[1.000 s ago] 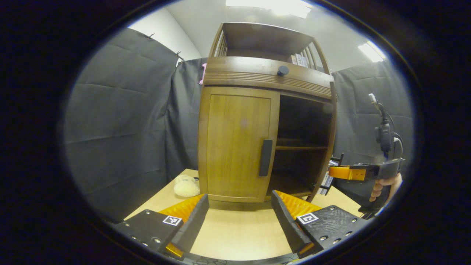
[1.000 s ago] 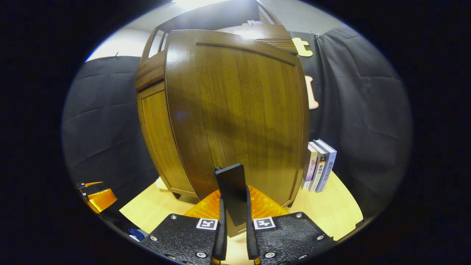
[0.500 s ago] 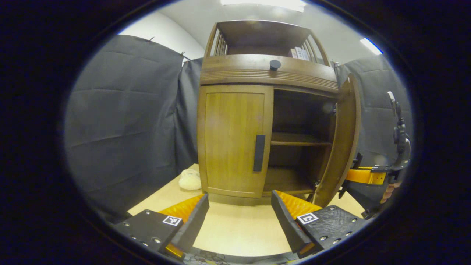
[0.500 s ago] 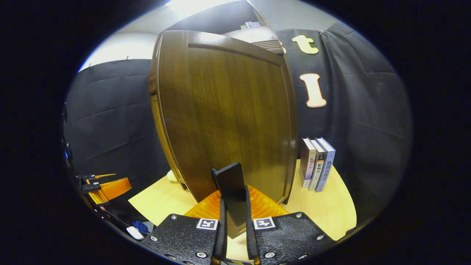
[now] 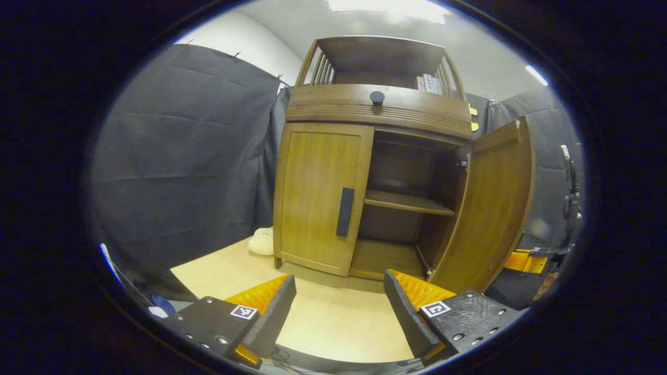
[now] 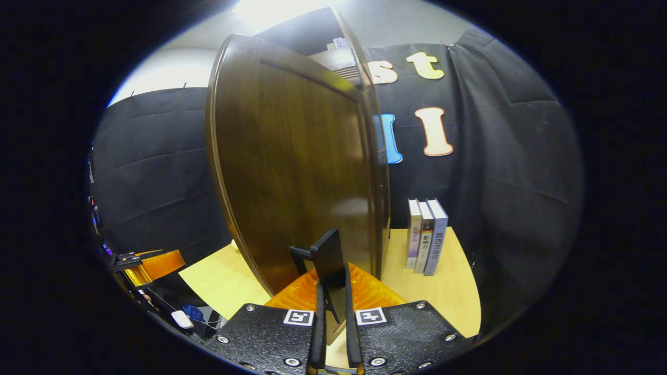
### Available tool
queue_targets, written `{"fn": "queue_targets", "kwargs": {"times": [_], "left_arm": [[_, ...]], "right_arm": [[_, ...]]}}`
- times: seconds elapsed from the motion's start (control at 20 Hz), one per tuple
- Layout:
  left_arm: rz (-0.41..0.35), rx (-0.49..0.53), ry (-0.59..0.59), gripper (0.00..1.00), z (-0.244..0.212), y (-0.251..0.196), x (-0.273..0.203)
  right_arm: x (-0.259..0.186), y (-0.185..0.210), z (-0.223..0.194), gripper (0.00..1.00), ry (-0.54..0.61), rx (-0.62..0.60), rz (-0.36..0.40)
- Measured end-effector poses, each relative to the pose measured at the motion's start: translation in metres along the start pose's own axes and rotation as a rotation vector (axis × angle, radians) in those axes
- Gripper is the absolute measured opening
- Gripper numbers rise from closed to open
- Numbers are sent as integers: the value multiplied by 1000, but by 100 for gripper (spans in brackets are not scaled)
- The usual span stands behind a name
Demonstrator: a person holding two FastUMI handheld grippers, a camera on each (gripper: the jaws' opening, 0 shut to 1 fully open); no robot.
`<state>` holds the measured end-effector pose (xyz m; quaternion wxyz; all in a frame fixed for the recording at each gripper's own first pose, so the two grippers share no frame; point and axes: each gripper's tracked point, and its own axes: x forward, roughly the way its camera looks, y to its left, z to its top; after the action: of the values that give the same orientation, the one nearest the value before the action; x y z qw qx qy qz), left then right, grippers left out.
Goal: Open the right door of the double-door shoe cabinet with the right hand, and open the left door with the left hand.
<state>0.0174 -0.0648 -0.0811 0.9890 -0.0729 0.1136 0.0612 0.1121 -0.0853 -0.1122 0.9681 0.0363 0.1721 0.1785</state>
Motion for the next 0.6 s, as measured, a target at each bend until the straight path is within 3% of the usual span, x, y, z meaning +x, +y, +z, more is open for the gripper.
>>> {"fn": "queue_targets", "kwargs": {"times": [0.15,0.35,0.6], "left_arm": [[-5,35,-5,100,3,-3,0],[-14,63,2,100,2,-3,-3],[13,67,1,97,3,3,-5]], "right_arm": [[-2,-31,0,12,-2,33,-13],[-3,-45,4,8,-9,52,62],[-5,-47,3,8,-26,25,22]]}}
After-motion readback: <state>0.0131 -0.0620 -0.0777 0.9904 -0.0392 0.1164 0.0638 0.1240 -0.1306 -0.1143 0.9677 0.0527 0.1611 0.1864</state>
